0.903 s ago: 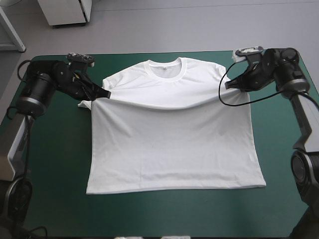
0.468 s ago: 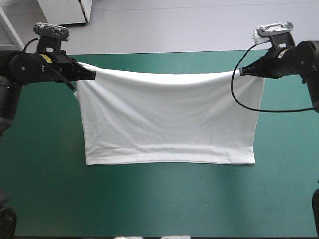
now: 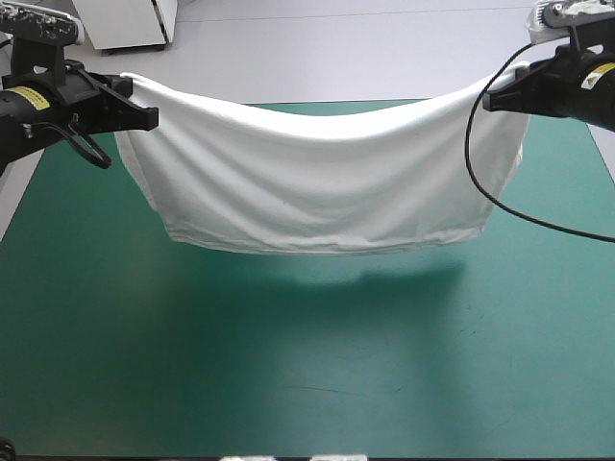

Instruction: Fold the cloth

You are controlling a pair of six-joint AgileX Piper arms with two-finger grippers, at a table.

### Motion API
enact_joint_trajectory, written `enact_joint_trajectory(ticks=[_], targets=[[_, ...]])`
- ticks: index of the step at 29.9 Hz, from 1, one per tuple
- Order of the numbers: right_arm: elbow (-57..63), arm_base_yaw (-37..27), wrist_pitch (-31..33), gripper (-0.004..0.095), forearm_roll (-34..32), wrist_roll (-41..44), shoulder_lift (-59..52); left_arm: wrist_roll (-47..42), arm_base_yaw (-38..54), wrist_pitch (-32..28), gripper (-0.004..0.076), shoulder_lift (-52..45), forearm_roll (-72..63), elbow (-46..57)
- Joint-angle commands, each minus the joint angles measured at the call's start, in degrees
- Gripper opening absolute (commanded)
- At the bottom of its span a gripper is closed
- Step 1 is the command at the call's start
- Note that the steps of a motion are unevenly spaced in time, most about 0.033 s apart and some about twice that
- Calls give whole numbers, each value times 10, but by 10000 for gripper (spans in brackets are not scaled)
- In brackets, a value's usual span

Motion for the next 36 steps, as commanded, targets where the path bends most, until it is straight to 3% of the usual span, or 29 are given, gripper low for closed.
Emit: enact_joint_trajectory(ticks=[1, 6, 15, 22, 30, 36], targets=[[-51, -7, -92, -17, 14, -2, 9, 1, -3, -104, -9, -1, -2, -23], [-129, -7, -121, -17, 18, -4, 81, 1, -3, -199, -9, 39, 9, -33], [-265, -14, -174, -18, 36, -11, 215, 1, -3, -279, -9, 168, 13, -170], [-276, -53, -165, -17, 114, -63, 269, 1, -3, -234, -9, 251, 13, -218], [-222, -58, -50, -17, 112, -81, 289, -25, -3, -63, -9, 286, 11, -217], [-95, -58, -37, -17, 112, -96, 249, -41, -3, 25, -9, 278, 3, -216]])
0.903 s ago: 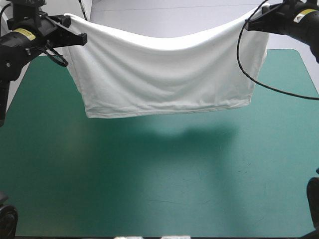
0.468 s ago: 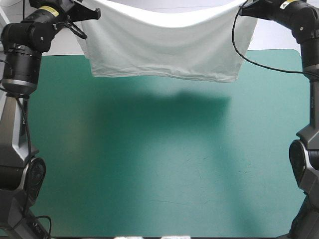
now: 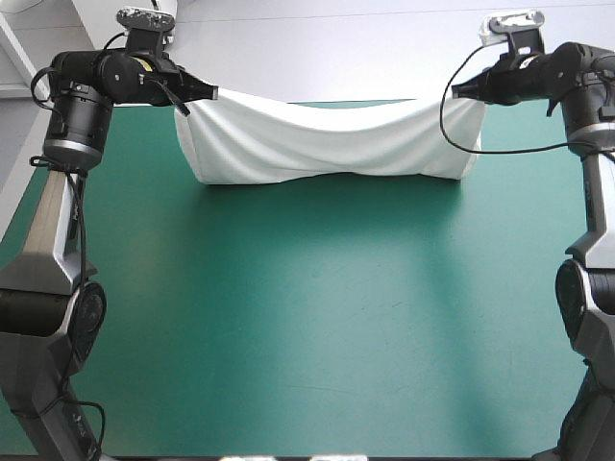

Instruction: Fold the cloth

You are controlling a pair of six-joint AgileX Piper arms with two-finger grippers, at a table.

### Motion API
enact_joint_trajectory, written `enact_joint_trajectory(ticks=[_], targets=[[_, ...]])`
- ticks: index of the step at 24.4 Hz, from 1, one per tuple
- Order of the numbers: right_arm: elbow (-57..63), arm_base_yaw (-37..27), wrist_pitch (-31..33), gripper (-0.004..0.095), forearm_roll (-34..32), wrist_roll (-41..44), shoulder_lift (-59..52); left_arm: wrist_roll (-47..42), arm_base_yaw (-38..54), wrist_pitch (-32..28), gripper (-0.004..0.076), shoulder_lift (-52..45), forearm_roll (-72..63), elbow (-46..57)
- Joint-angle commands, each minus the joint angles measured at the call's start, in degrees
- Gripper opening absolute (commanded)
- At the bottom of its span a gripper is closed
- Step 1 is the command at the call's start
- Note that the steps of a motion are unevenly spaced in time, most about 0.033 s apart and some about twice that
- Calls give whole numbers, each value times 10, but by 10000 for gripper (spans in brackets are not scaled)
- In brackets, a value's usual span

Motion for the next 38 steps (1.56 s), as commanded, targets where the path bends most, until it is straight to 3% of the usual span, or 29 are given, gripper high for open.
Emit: enact_joint_trajectory(ticks=[1, 10, 29, 35, 38], targets=[[51, -6, -26, -17, 7, -15, -72, -15, -3, 7, -9, -44, -18, -17], [245, -6, -33, -17, 3, -33, -189, -23, -3, 123, -9, -102, -55, 102], [664, -5, -47, -17, 5, -36, -402, -20, -3, 117, -9, -344, -57, 608], [719, -5, -38, -9, 6, -36, -412, -17, -3, 110, -8, -347, -55, 661], [726, -5, -11, 97, 6, -42, -412, -13, -3, 126, 30, -348, -48, 683]])
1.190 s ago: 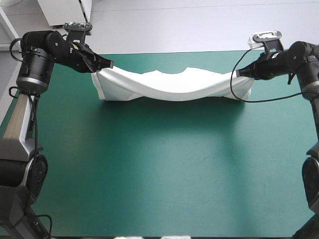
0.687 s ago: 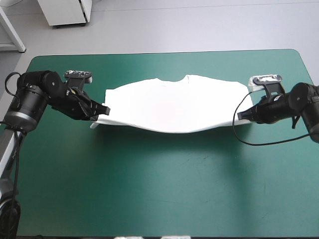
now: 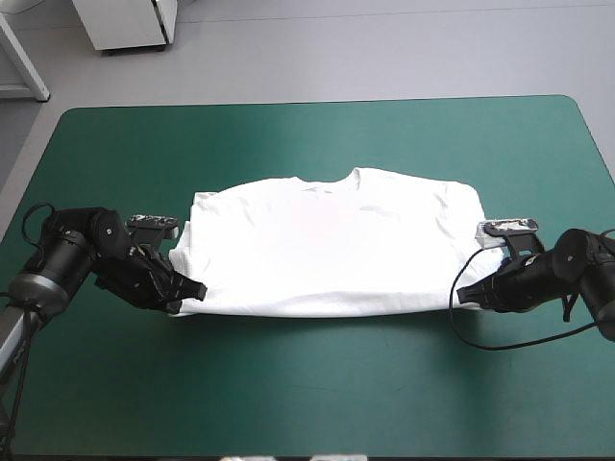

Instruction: Fold the cloth

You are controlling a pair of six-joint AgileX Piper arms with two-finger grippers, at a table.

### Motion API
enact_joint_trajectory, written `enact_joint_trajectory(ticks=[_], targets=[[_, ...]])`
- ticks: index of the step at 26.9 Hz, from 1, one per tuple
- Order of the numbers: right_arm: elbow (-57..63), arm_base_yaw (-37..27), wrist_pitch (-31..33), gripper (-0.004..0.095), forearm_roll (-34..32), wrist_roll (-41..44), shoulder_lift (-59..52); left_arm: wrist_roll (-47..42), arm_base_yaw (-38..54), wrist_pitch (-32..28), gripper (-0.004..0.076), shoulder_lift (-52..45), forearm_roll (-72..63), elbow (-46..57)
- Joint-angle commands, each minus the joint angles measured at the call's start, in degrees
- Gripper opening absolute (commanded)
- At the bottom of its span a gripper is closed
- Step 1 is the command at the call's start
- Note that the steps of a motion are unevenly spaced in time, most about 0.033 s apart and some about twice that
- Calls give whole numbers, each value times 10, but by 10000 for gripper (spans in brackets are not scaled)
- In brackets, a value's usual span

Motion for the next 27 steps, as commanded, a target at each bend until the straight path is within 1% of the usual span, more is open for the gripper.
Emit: enact_joint_trajectory(ticks=[1, 4, 6, 8, 11, 14, 17, 22, 23, 24, 25, 27], targets=[[-9, -4, 16, 141, 8, -9, -17, 1, -3, 36, 53, -21, -1, 4], [-9, -4, 25, 294, 8, -6, -20, 1, -3, 36, 139, -34, -7, 12], [-9, -4, 28, 373, 8, -5, -27, 1, -3, 36, 194, -49, -7, 12], [-9, -4, 28, 416, 8, 6, -38, -1, -3, 36, 246, -68, -8, 12], [-12, -4, 30, 424, 7, 8, -61, -9, -3, 36, 302, -106, -6, 4], [-31, -4, 30, 424, 8, 11, -71, -20, -3, 8, 332, -125, 20, -25], [-60, -4, 31, 424, 8, 24, -71, -27, -3, -33, 356, -121, 66, -49], [-102, 14, 30, 424, 2, 25, -70, -41, -3, -72, 397, -74, 140, -53], [-112, 26, 29, 424, -2, 26, -70, -48, -1, -97, 403, -44, 154, -53], [-115, 31, 29, 424, -7, 26, -70, -48, 2, -110, 403, -28, 151, -53], [-117, 39, 29, 424, -11, 26, -70, -44, 13, -141, 403, 3, 131, -53], [-117, 48, 28, 424, -27, 28, -70, -29, 27, -170, 403, 45, 107, -54]])
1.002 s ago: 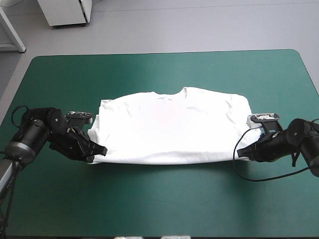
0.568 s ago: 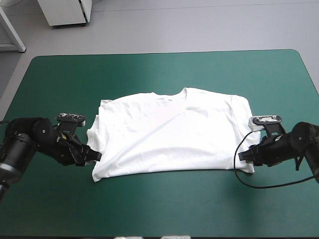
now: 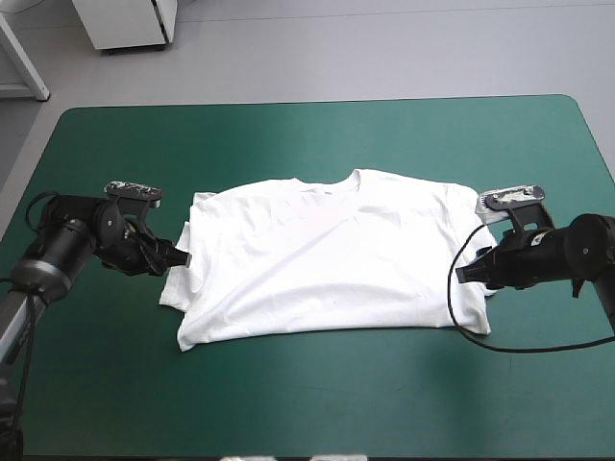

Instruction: Fold the cloth

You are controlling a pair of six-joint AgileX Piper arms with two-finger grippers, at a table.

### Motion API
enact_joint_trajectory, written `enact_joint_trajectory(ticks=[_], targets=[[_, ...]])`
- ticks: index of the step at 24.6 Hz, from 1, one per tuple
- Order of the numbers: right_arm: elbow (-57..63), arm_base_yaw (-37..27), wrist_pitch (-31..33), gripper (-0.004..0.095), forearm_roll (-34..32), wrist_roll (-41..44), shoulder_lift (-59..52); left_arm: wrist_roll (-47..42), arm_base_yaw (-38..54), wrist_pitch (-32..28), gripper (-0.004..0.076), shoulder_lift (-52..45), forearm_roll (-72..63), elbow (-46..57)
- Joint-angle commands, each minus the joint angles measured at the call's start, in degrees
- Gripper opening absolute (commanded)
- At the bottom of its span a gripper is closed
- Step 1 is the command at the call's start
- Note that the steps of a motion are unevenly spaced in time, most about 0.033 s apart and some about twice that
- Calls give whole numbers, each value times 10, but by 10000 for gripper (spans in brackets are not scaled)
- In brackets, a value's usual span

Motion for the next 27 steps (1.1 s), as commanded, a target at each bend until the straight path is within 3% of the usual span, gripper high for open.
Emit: enact_joint_trajectory(ticks=[1, 9, 19, 22, 27], targets=[[-20, 11, -15, 424, -8, 2, -12, 7, 13, -45, 403, 25, -19, -22], [-20, 25, -24, 424, -21, 9, -12, 21, 27, -70, 403, 142, -25, -88], [-20, 25, -23, 418, -21, 13, -11, 29, 27, -62, 386, 180, -42, -88], [-20, 25, -23, 415, -21, 15, -11, 29, 27, -62, 310, 184, -53, -88], [-20, 25, -21, 414, -21, 16, -11, 29, 27, -63, 87, 186, -56, -88]])
